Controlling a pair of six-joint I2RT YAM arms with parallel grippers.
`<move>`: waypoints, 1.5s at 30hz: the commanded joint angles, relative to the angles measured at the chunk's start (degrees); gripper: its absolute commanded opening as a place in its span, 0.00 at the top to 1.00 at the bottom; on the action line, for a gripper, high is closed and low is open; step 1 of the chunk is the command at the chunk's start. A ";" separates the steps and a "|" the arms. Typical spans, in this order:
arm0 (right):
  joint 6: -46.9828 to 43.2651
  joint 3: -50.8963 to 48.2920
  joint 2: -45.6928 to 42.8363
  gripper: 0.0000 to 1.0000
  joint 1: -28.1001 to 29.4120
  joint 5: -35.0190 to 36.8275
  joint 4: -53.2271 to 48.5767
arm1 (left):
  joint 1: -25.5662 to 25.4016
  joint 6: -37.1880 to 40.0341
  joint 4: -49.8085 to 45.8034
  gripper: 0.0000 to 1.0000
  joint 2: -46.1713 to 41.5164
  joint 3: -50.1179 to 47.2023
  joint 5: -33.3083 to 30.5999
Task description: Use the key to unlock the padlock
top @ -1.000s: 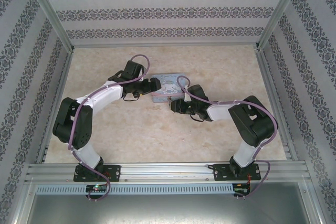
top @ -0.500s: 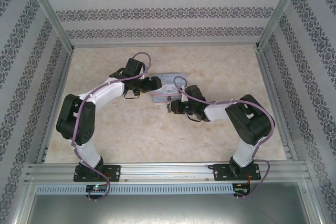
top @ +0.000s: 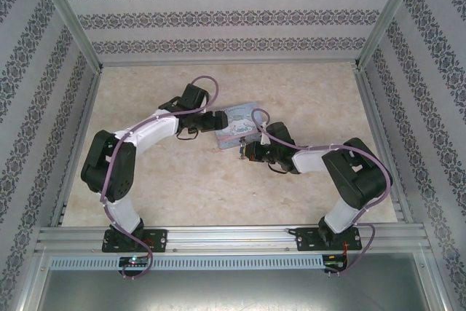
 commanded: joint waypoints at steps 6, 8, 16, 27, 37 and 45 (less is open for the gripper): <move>7.49 -2.93 -0.22 1.00 -0.63 -1.79 5.32 | -5.62 5.14 -4.33 0.10 1.96 0.22 -13.50; 9.88 -3.25 0.13 1.00 -0.46 -1.95 6.70 | -6.39 5.17 -4.55 0.10 2.28 -0.28 -15.13; 20.31 -5.12 0.10 1.00 0.37 0.39 12.28 | -8.01 4.53 -5.09 0.11 3.03 -2.45 -17.72; 31.14 -5.41 -1.29 1.00 1.66 6.47 14.27 | -9.05 3.21 -4.91 0.12 4.08 -3.82 -17.21; 36.57 -4.45 -2.03 1.00 1.89 11.34 13.52 | -9.18 3.10 -4.91 0.14 4.83 -4.65 -16.54; 35.68 -1.87 -1.52 1.00 -1.23 10.91 11.94 | -9.18 3.39 -5.26 0.16 5.75 -4.70 -16.06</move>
